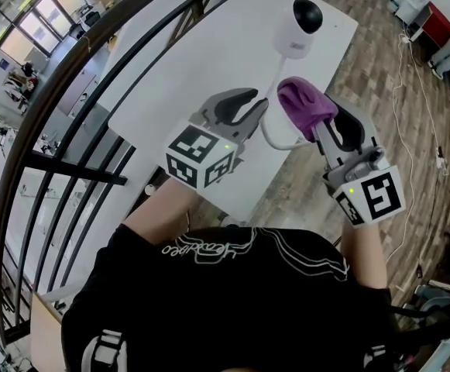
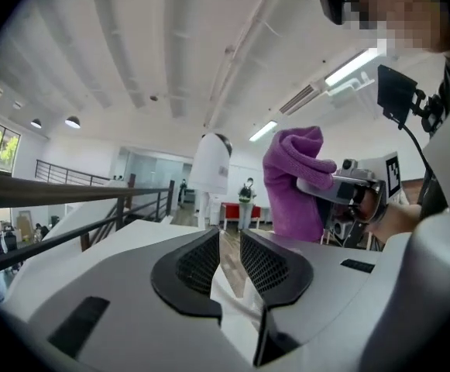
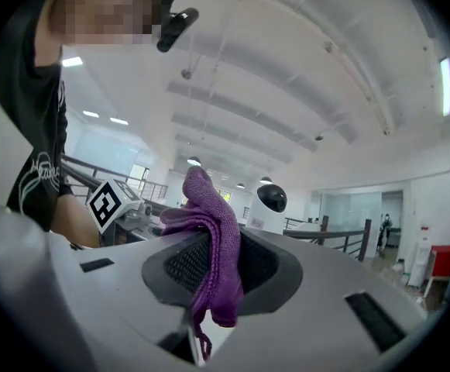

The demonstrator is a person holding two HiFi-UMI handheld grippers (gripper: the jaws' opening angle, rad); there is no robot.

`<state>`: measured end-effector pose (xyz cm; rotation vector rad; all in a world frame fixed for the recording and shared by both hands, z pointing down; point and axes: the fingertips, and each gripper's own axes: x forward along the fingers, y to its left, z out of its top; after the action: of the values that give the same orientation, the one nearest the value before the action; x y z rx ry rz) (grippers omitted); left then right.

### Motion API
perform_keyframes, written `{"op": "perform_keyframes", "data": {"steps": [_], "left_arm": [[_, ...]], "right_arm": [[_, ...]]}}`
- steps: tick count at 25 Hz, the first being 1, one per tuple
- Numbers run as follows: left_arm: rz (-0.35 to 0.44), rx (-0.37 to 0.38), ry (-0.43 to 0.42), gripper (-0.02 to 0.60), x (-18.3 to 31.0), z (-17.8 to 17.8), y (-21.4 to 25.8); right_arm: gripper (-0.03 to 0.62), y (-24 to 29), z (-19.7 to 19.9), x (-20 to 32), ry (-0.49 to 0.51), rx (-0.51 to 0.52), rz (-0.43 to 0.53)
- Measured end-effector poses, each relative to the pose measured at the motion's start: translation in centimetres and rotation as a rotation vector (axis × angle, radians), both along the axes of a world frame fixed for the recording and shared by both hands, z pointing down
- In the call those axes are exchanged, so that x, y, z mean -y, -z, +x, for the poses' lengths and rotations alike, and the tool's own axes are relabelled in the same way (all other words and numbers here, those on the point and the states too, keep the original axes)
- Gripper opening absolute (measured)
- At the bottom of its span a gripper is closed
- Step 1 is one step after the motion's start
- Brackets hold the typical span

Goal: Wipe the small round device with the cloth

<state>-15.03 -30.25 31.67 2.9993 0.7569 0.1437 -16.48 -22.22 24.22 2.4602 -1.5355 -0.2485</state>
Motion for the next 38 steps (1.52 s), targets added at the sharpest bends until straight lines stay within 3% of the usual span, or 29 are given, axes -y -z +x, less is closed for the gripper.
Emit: {"op": "perform_keyframes", "data": {"steps": [4, 12, 21, 26, 38], "left_arm": [[-0.026, 0.01, -0.047, 0.011, -3.2, -6.8, 2.2], [-0.071, -0.006, -0.13, 0.008, -15.0, -20.9, 6.9], [-0.093, 0.021, -0.113, 0.008, -22.9, -30.3, 6.2], [-0.105, 0.037, -0.085, 0.008, -25.3, -33.8, 5.2], [-0.084, 0.03, -0.071, 0.008, -27.7, -37.1, 4.3]], "right_arm": [[0.072, -0.1, -4.4, -4.2, 0.054, 0.126, 0.088], [0.072, -0.9, -15.3, -14.4, 0.119, 0.292, 0.134], [0.072, -2.1, -24.1, -22.3, 0.137, 0.366, 0.147], [0.072, -3.6, -28.0, -24.6, 0.151, 0.402, 0.136], [0.072, -4.2, -32.1, -25.8, 0.177, 0.383, 0.103]]}}
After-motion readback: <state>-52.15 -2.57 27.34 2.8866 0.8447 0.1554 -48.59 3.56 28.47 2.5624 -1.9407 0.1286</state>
